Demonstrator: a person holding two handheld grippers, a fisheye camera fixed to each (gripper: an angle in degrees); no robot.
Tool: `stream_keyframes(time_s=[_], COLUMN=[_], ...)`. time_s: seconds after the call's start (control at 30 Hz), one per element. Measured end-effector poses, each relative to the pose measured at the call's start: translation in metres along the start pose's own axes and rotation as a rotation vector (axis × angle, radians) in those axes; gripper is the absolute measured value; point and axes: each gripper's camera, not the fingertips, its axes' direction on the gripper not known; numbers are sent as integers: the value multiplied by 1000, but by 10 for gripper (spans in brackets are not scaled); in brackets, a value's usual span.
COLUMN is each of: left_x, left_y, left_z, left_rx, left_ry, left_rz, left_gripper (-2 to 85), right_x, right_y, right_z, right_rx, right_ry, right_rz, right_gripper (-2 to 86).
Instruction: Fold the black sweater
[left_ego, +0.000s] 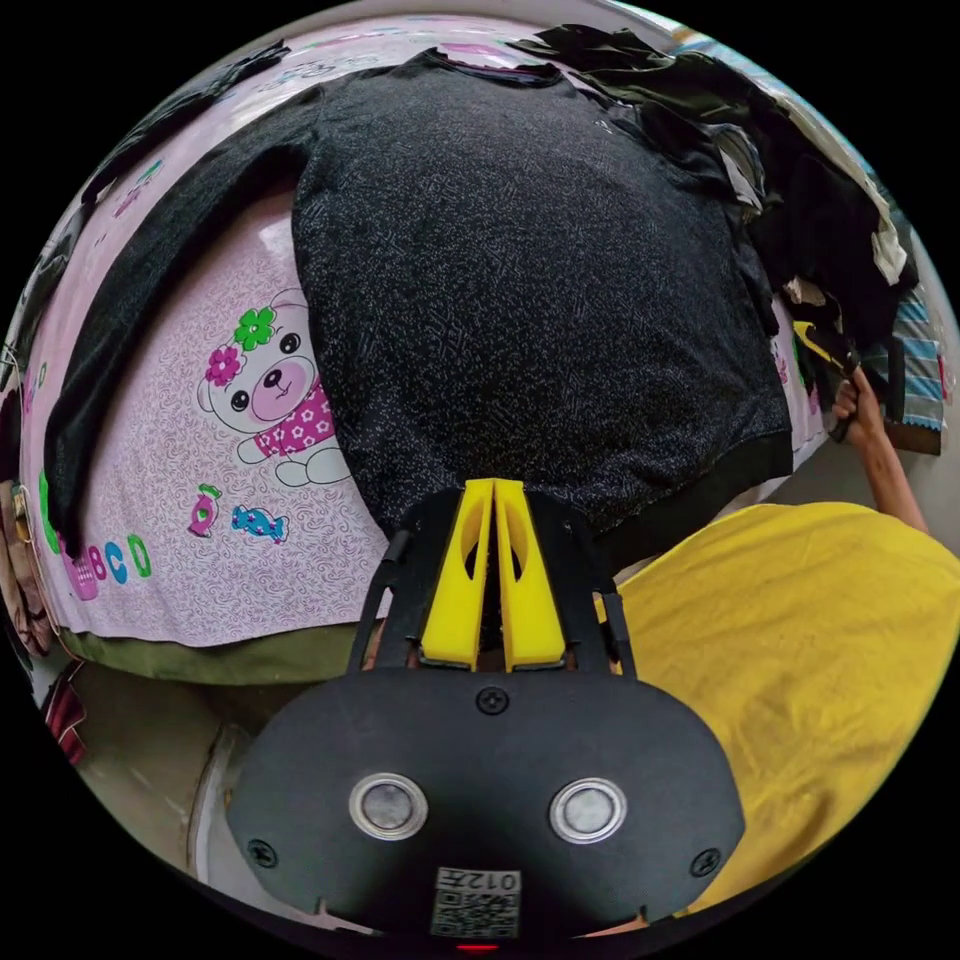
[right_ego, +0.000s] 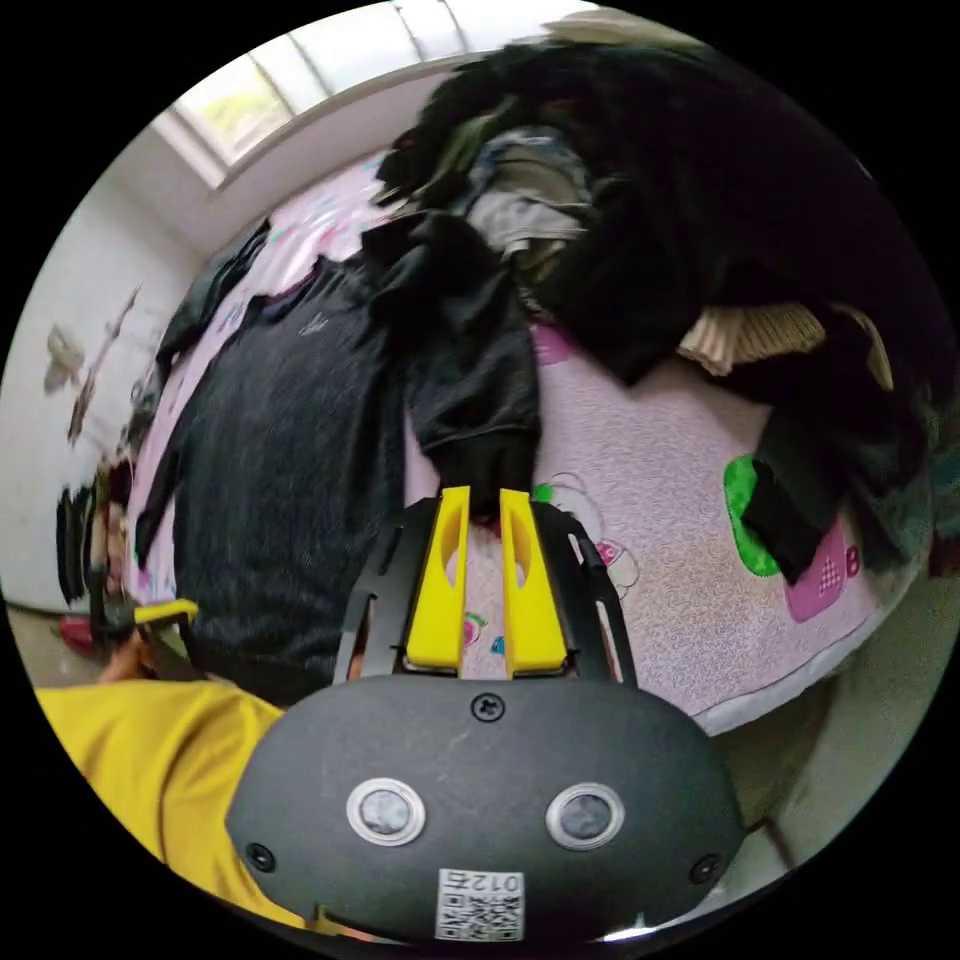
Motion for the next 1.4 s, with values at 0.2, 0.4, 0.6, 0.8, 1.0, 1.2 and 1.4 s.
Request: stream_keyframes(time_s=[0.2, 0.4, 0.6, 0.8, 1.0, 1.2, 1.4], left_x=[17, 33, 31, 55, 117, 197, 231], left_y=[-13, -22, -27, -71, -222, -357, -429], left_z=[2, 2, -6, -79, -86, -73, -61], left_rx=[-41, -54, -47, 168, 155, 110, 25], left_ry=[-41, -88, -35, 34, 213, 265, 174], left_rz=[8, 39, 25, 82, 216, 220, 191], left_gripper=[4, 4, 4, 4, 4, 4, 4], right_x=[-10, -51, -37, -54, -64, -53, -33], right_y=[-9, 5, -24, -80, -92, -95, -112], right_z=[8, -13, -92, -213, -288, -344, -400], right_rx=[-99, -117, -60, -27, 121, 229, 374], right_ry=[-20, 105, 98, -15, -179, -353, -533], right_rz=[55, -68, -68, -215, -207, -190, -190], right_gripper=[81, 36, 20, 17, 17, 16, 15])
